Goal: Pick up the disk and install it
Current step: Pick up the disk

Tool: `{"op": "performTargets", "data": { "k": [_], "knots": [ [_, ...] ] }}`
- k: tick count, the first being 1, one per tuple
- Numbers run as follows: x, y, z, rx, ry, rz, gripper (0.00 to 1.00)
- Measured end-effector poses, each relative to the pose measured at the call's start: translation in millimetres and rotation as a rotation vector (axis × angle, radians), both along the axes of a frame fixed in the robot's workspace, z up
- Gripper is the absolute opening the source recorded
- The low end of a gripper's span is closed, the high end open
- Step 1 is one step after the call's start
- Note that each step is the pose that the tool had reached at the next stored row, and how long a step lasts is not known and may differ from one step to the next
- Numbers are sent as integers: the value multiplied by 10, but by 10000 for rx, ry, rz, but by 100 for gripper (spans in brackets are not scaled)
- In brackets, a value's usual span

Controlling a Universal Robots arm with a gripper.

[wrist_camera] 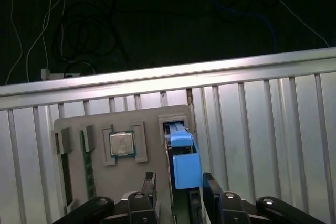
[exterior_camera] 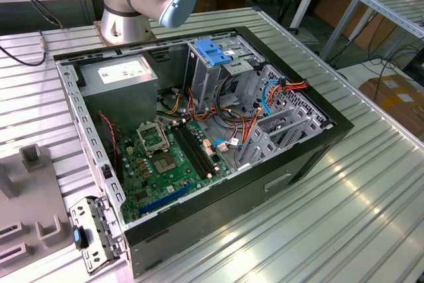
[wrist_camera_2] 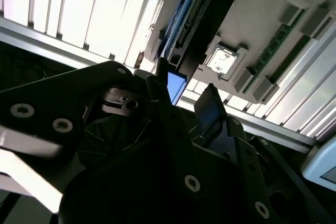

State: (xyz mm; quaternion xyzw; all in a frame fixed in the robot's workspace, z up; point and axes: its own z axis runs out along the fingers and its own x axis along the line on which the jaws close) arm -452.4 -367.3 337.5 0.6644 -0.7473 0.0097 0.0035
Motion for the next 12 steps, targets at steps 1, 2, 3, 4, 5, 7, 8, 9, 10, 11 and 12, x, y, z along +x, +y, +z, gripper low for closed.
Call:
{"op": "performTargets", "data": {
  "k": [1, 2, 3, 4, 5, 7, 8, 9, 10, 11, 12],
  "knots": [
    [-2, 10, -7, 0, -6, 6, 48],
    [-7, 17, -13, 0, -12, 18, 48],
    [-15, 23, -25, 0, -22, 68, 48],
    [-21, 26, -34, 0, -25, 122, 48],
    [-26, 27, -41, 0, -23, 170, 48],
    [-38, 28, -60, 2, -24, 342, 48],
    [-42, 28, -67, 4, -24, 411, 48],
    [-46, 28, -76, 8, -25, 509, 48],
    [-51, 28, -86, 13, -26, 585, 48],
    [-59, 28, -102, 22, -25, 700, 48],
    [-66, 28, -113, 26, -25, 768, 48]
  ]
}}
